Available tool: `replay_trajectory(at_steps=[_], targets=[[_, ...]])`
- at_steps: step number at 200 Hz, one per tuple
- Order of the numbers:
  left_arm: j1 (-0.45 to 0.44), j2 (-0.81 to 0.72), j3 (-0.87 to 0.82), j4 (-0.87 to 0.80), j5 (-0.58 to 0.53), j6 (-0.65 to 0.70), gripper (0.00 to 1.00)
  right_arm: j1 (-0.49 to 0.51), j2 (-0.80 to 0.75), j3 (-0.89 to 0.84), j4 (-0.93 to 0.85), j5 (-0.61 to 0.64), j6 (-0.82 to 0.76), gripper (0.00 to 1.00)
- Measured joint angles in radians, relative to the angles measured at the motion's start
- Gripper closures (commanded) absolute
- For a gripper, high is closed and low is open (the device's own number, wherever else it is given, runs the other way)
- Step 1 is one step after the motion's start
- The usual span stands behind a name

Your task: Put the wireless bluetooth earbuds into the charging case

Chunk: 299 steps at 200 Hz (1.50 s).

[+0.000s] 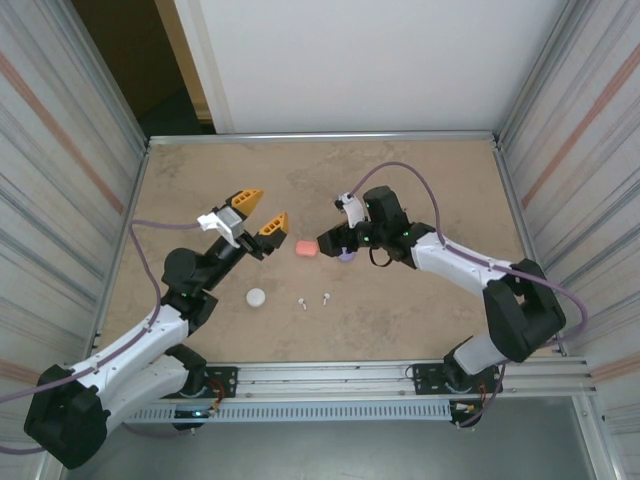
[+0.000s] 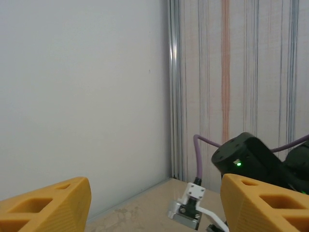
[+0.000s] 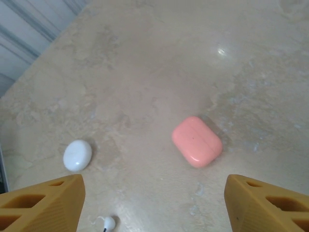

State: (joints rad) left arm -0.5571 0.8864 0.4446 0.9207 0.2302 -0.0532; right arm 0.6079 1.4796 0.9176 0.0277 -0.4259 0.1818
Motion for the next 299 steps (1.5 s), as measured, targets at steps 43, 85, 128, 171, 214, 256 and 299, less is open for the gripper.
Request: replay_trajectory(at_steps=[43,85,128,171,214,256,299], targets=[[0.006,-0.004,0.0,-0.04,-0.061,-0.021,0.27,0.069,-0.103,-0.072,0.068,0.055,-0.094,0.11],[0.042,-0.004,0.0,-0.064,-0.122,-0.061,0.26,0.132,-0.136,-0.111,0.101,0.059,-0.223,0.04],[0.087,-0.014,0.0,-0.104,-0.217,-0.135,0.24,0.196,-0.135,-0.111,0.1,0.028,-0.463,0.01],[0.127,-0.053,-0.012,-0.18,-0.35,-0.213,0.23,0.253,-0.044,-0.05,0.038,-0.017,-0.701,0.01],[0.159,-0.123,-0.036,-0.339,-0.55,-0.341,0.21,0.298,0.091,0.06,-0.037,-0.036,-0.883,0.01],[0.216,-0.206,-0.066,-0.485,-0.682,-0.476,0.21,0.327,0.229,0.196,-0.118,-0.05,-0.99,0.01],[0.249,-0.261,-0.096,-0.553,-0.741,-0.557,0.21,0.356,0.369,0.33,-0.182,-0.069,-1.054,0.01]])
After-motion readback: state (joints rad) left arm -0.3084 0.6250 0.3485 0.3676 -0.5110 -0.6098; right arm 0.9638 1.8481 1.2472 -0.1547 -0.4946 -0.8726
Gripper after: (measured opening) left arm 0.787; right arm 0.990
